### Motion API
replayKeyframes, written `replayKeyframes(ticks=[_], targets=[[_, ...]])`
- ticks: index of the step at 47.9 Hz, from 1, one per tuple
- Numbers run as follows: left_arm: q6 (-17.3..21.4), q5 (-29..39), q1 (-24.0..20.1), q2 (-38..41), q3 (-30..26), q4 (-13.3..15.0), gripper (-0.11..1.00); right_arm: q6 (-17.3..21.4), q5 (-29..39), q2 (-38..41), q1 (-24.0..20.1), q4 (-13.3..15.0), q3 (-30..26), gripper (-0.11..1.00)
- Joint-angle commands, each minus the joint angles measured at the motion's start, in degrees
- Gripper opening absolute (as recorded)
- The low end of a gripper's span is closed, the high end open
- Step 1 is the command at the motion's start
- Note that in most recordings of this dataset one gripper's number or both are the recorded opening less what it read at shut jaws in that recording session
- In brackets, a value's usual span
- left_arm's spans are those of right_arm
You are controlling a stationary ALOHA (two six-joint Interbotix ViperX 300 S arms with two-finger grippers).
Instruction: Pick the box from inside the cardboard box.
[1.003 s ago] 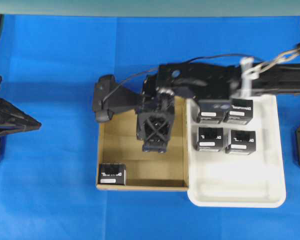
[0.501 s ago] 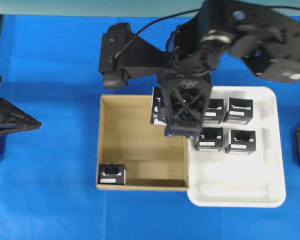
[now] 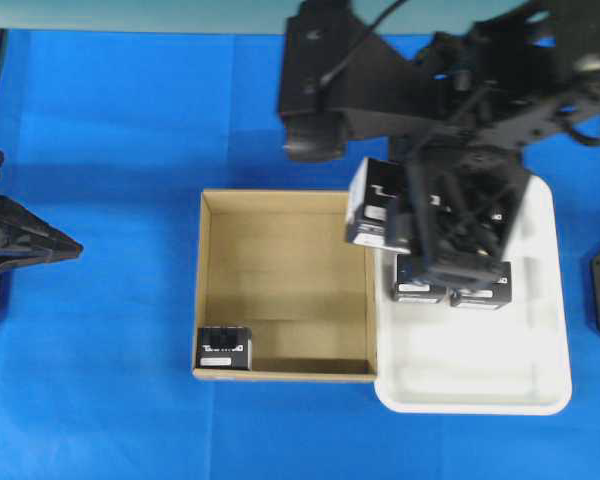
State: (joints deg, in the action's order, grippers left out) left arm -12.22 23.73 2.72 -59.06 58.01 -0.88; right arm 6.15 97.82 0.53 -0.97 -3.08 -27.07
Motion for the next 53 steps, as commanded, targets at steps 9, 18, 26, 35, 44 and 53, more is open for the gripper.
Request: replayKeyframes(ticks=[9,18,26,35,44,53], targets=[[-1.14,-0.62,0.26,0.44,-1.23,-0.18,-0.07,2.02,0.53,-2.81,-3.52,0.97,3.16,0.61],[-1.49,-0.79,1.23,0.44,-1.41,-0.18,-0.07,4.92,-3.96,-5.71,-6.59,0.88,11.78,0.61],[-1.58,-0.7,1.41,0.53,-1.41,-0.18,-0.07,8.53,-12.48,-9.58,-8.61,0.79,24.08,0.61],[-1.67,-0.88,1.67,0.53,-1.76,-0.18,-0.07,9.93,-21.71,-13.01,-9.05,0.7,36.04,0.61],[-1.67,-0.88,1.85,0.53,-2.02,-0.18,-0.07,9.58,-26.19,-13.8,-8.96,0.7,43.51,0.61],[-1.76,-0.88,1.85,0.53,-2.02,-0.18,-0.07,8.61,-29.44,-13.01,-9.05,0.79,51.06,0.61]])
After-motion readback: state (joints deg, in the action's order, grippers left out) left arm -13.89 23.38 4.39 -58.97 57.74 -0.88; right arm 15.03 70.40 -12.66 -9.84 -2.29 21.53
